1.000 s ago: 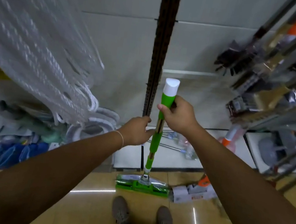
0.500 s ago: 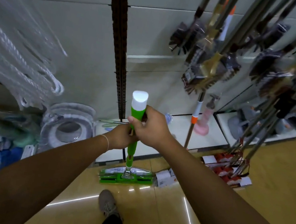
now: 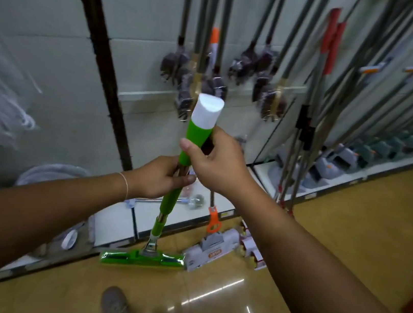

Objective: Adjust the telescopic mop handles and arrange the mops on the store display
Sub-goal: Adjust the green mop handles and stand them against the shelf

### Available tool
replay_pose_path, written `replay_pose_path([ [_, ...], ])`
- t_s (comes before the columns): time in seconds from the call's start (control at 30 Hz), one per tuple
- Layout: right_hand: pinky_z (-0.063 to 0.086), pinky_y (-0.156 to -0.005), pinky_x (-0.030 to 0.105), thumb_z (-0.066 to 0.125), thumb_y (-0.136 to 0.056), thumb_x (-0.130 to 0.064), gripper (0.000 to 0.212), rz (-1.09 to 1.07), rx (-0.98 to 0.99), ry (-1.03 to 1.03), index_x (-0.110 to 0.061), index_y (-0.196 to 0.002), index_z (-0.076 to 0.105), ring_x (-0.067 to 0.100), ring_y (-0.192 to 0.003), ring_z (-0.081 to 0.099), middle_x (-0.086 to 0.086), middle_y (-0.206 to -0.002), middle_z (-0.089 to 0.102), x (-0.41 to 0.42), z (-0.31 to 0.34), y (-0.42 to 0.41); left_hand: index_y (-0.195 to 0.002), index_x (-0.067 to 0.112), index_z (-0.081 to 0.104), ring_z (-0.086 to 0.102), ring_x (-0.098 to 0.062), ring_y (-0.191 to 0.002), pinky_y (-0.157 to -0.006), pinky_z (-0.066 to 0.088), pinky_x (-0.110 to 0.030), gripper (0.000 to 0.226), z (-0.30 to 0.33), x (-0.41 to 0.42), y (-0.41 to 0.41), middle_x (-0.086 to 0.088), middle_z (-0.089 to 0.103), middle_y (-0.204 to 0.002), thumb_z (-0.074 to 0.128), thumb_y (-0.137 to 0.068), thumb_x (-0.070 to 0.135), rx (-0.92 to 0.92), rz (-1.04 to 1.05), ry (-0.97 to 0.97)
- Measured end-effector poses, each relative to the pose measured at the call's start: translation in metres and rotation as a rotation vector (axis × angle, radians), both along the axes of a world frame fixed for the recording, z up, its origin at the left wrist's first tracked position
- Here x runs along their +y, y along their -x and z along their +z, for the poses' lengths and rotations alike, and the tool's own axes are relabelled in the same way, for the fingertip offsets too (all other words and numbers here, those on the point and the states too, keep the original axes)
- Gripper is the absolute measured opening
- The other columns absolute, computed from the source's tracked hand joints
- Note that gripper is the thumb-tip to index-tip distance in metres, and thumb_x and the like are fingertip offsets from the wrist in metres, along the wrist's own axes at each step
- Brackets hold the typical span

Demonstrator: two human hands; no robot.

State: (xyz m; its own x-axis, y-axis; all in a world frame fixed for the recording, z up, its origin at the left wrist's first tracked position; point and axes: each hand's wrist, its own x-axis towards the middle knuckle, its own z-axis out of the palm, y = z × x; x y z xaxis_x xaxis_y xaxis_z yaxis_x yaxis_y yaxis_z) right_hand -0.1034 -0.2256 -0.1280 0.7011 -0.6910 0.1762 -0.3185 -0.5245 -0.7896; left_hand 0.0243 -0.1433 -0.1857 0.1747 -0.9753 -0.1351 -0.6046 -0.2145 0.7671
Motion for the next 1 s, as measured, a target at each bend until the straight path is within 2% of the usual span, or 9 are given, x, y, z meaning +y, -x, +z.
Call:
replay_pose_path([
  [0.1, 0.053, -0.072, 0.033, 0.067, -0.089, -0.039, 0.022, -0.07, -0.051, 0.027, -0.018, -0.095, 0.061, 0.018, -0.081, 0.065, -0.001, -0.083, 0.067, -0.007, 0.035, 0.045, -0.093, 0.001, 0.059, 0.066, -0.03, -0.085, -0.078, 0.052, -0.04, 0.067, 0.03, -0.014, 0.037, -0.015, 0.067, -0.086, 0.053, -0.074, 0.065, 0.027, -0.054, 0.087],
  [0.17, 0.055, -0.073, 0.037, 0.068, -0.088, -0.04, 0.023, -0.138, -0.095, 0.039, -0.018, -0.093, 0.063, 0.02, -0.081, 0.066, 0.0, -0.083, 0.069, -0.016, 0.054, 0.074, -0.091, -0.001, 0.058, 0.069, -0.027, -0.084, -0.078, 0.056, -0.041, 0.059, 0.045, -0.031, 0.063, -0.016, 0.069, -0.085, 0.061, -0.079, 0.056, 0.095, -0.077, 0.101],
  [0.27, 0.056, -0.072, 0.039, 0.069, -0.087, -0.041, 0.026, -0.247, -0.14, 0.051, -0.016, -0.093, 0.066, 0.019, -0.079, 0.068, 0.0, -0.08, 0.069, -0.033, 0.077, 0.118, -0.085, 0.003, 0.055, 0.067, -0.007, -0.069, -0.065, 0.052, -0.019, 0.026, 0.061, -0.062, 0.106, -0.009, 0.069, -0.078, 0.061, -0.094, 0.027, 0.161, -0.134, 0.119],
  [0.33, 0.058, -0.077, 0.044, 0.07, -0.086, -0.042, 0.027, -0.3, -0.173, 0.031, -0.016, -0.094, 0.067, 0.018, -0.082, 0.07, 0.001, -0.084, 0.073, -0.044, 0.088, 0.145, -0.084, 0.006, 0.055, 0.064, -0.003, -0.063, -0.06, 0.046, -0.013, 0.022, 0.074, -0.078, 0.134, -0.004, 0.07, -0.073, 0.059, -0.095, 0.024, 0.161, -0.193, 0.135],
  [0.5, 0.059, -0.075, 0.05, 0.068, -0.075, -0.058, 0.05, -0.436, -0.232, 0.078, -0.013, -0.098, 0.07, 0.021, -0.086, 0.072, 0.007, -0.089, 0.075, -0.064, 0.116, 0.213, -0.086, -0.001, 0.058, 0.063, -0.014, -0.068, -0.066, 0.048, -0.025, 0.032, 0.099, -0.126, 0.196, -0.017, 0.069, -0.08, 0.057, -0.095, 0.03, 0.218, -0.373, 0.168],
  [0.57, 0.058, -0.082, 0.049, 0.071, -0.085, -0.041, 0.036, -0.45, -0.254, 0.077, -0.01, -0.104, 0.069, 0.02, -0.092, 0.072, 0.007, -0.097, 0.075, -0.075, 0.124, 0.239, -0.087, 0.001, 0.057, 0.063, -0.018, -0.071, -0.069, 0.051, -0.032, 0.029, 0.107, -0.146, 0.221, -0.016, 0.067, -0.077, 0.058, -0.095, 0.029, 0.27, -0.438, 0.175],
  [0.67, 0.057, -0.089, 0.047, 0.067, -0.092, -0.017, 0.022, -0.475, -0.269, 0.084, -0.009, -0.112, 0.064, 0.02, -0.1, 0.07, 0.01, -0.108, 0.073, -0.093, 0.132, 0.275, -0.089, 0.003, 0.055, 0.064, -0.016, -0.069, -0.067, 0.052, -0.028, 0.018, 0.119, -0.178, 0.259, -0.011, 0.065, -0.074, 0.056, -0.097, 0.019, 0.331, -0.526, 0.203],
  [0.83, 0.057, -0.091, 0.044, 0.064, -0.093, -0.013, 0.025, -0.639, -0.256, 0.144, -0.002, -0.116, 0.064, 0.021, -0.101, 0.07, 0.01, -0.108, 0.073, -0.13, 0.146, 0.325, -0.094, -0.007, 0.056, 0.062, -0.012, -0.066, -0.064, 0.045, -0.02, 0.029, 0.136, -0.239, 0.317, -0.016, 0.067, -0.077, 0.052, -0.098, 0.022, 0.372, -0.745, 0.184],
  [1.0, 0.059, -0.076, 0.03, 0.065, -0.093, -0.01, 0.014, -0.798, -0.245, 0.222, -0.007, -0.107, 0.064, 0.014, -0.085, 0.069, 0.005, -0.094, 0.071, -0.167, 0.171, 0.363, -0.097, -0.001, 0.055, 0.066, -0.012, -0.071, -0.072, 0.045, -0.028, 0.029, 0.157, -0.302, 0.366, -0.011, 0.071, -0.08, 0.056, -0.097, 0.028, 0.4, -0.895, 0.178],
])
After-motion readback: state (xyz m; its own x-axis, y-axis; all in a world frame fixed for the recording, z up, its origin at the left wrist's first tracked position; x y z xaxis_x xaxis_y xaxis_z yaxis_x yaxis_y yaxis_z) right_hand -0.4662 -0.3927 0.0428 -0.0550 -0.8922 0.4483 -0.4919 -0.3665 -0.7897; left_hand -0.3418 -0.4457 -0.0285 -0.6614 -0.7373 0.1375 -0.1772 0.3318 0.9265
